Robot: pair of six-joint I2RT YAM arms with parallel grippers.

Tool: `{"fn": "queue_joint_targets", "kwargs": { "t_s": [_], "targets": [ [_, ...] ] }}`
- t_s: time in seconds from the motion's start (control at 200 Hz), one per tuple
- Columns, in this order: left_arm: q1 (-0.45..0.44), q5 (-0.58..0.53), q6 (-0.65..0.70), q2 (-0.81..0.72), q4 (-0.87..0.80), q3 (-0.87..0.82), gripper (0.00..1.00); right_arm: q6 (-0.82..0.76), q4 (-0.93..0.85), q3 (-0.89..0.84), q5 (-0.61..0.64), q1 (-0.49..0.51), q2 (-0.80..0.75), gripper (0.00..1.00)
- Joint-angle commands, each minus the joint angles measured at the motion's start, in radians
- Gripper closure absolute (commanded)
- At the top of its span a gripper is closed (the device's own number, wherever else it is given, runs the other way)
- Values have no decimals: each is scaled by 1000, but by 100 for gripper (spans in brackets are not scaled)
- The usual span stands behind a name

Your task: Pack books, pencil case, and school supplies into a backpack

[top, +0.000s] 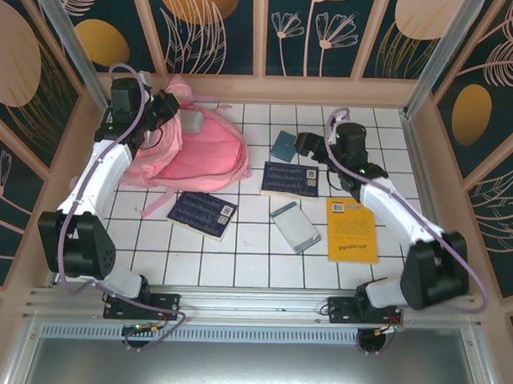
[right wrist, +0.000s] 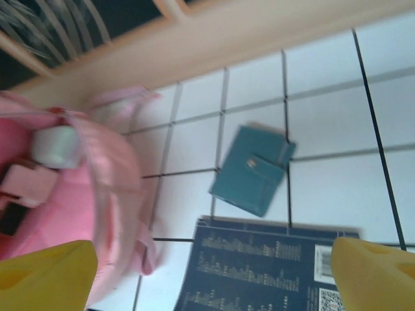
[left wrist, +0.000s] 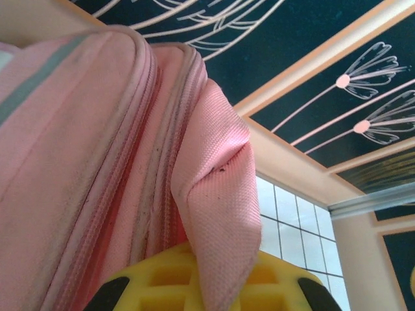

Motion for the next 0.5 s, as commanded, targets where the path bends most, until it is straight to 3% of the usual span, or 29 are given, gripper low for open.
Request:
{"fn": "queue_joint_targets", "kwargs": {
  "t_s": [0.0, 0.1, 0.255, 0.495],
  "targets": [
    [9, 57, -50, -33, 146, -58, 100, 73, -185, 179, 105, 7, 181, 12],
    [6, 63, -63, -63, 183, -143, 100, 77, -287, 365, 183, 26, 385, 19],
    [-23, 71, -79, -103, 242, -261, 100, 48, -319, 559, 196, 49, 591, 21],
    [-31, 132, -102, -91, 297, -303, 100, 30, -318, 811, 107, 95, 817, 23]
  ]
}}
